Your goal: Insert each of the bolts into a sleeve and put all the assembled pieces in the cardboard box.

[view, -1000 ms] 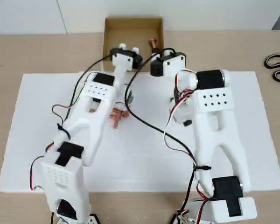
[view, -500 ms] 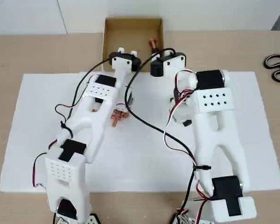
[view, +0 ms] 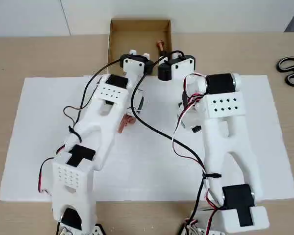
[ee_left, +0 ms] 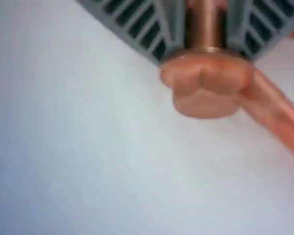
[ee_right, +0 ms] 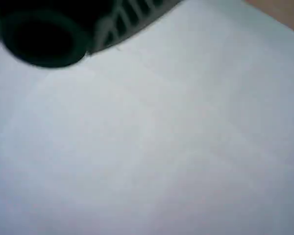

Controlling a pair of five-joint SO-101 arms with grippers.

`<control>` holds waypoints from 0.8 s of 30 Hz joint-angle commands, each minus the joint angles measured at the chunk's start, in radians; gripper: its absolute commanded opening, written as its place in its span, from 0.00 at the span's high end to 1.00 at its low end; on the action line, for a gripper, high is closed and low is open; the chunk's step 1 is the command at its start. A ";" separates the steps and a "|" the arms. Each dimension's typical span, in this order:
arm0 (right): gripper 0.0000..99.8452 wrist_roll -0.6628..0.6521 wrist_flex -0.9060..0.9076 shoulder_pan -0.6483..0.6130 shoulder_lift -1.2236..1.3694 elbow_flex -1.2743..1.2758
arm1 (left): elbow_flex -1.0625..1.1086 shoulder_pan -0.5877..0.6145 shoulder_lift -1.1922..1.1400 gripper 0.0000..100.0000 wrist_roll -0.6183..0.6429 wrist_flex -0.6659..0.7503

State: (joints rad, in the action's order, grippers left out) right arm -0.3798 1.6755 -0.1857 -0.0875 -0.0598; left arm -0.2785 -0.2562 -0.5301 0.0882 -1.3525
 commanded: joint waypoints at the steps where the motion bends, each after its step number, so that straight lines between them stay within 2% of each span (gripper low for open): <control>1: 1.00 0.009 -0.010 -0.001 -0.042 -0.005 | -0.162 -0.002 0.011 0.99 0.008 -0.127; 5: 1.00 0.009 -0.010 -0.001 -0.048 -0.009 | -0.357 -0.002 0.011 0.99 0.008 -0.310; 8: 1.00 0.009 -0.010 -0.002 -0.050 -0.012 | -0.466 0.002 0.009 0.99 0.008 -0.393; 14: 1.00 0.009 -0.008 0.005 -0.054 -0.091 | -0.575 0.012 0.012 0.99 0.008 -0.399; 18: 1.00 0.009 -0.008 0.016 -0.148 -0.181 | -0.638 0.011 0.092 0.99 0.008 -0.399; 21: 1.00 0.008 -0.010 0.016 -0.254 -0.190 | -0.638 0.011 0.184 0.99 0.008 -0.399; 24: 1.00 0.008 -0.010 0.015 -0.351 -0.189 | -0.550 0.005 0.269 0.99 0.009 -0.400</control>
State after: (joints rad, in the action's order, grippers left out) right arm -0.3798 1.6740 -0.1749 -0.3268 -0.1979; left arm -0.8569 -0.2501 -0.3951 0.0944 -1.7346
